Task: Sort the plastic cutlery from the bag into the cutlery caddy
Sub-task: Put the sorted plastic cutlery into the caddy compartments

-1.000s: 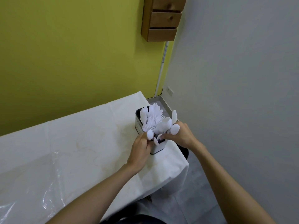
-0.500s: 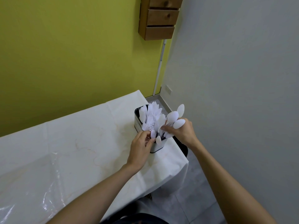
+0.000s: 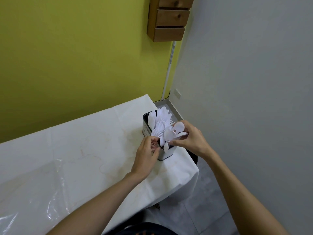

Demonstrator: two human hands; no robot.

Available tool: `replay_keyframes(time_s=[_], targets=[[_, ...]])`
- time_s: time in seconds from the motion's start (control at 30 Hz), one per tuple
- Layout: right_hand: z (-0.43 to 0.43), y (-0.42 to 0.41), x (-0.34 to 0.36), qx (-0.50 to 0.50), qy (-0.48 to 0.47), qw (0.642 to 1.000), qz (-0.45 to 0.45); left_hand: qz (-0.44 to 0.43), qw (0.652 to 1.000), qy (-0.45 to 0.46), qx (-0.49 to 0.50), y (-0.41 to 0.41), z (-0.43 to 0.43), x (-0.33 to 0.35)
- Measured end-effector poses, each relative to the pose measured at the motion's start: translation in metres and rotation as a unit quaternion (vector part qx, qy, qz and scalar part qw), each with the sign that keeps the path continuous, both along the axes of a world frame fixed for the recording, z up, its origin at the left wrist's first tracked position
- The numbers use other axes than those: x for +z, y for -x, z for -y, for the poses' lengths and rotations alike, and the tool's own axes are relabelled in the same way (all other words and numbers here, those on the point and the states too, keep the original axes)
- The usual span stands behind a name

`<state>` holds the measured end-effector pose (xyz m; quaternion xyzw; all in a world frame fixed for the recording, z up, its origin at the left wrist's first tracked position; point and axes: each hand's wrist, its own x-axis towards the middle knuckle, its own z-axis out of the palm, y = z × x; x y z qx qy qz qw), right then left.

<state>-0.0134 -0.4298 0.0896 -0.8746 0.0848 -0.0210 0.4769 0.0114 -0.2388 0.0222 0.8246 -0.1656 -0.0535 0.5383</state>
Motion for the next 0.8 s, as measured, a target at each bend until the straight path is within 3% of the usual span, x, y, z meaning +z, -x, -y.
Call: replay_keyframes(time_s=[0.17,0.43,0.6,0.7,0.8], targets=[[-0.018,0.014,-0.003,-0.038,0.027,0.995,0.083,0.020,1.000,-0.005,-0.011,0.000,-0.003,-0.001],[-0.028,0.019,-0.033,-0.057,0.214,0.952,0.210,0.022,1.000,-0.004,-0.012,0.000,-0.009,-0.005],[-0.028,0.025,-0.054,0.058,0.270,0.953,0.127,0.040,0.999,-0.015,0.011,-0.002,-0.014,-0.010],[-0.031,0.029,-0.054,0.027,0.211,0.962,0.173,0.049,0.998,-0.026,0.036,-0.008,-0.016,-0.012],[-0.037,0.037,-0.060,-0.087,0.090,0.979,0.163,0.033,0.996,-0.029,0.078,-0.022,-0.016,-0.010]])
